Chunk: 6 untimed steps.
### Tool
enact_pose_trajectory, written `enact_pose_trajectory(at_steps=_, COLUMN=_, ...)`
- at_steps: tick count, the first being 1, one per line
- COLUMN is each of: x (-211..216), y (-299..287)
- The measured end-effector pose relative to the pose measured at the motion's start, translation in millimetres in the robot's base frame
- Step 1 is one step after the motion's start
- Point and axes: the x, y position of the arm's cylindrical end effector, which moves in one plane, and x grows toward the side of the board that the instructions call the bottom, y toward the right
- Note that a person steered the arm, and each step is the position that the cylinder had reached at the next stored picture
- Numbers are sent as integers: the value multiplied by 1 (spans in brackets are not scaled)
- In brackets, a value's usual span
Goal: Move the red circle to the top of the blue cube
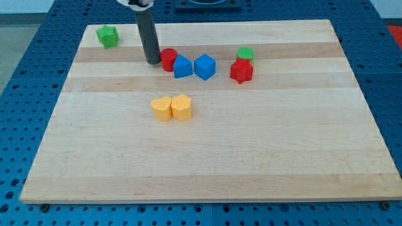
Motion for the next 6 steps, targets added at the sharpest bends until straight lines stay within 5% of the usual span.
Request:
enact_pose_trajectory(at_steps=2, x=50, y=-4)
enact_pose_trajectory(at_steps=4, x=-17, y=47)
enact_pose_trajectory(at_steps=6, x=2, y=15)
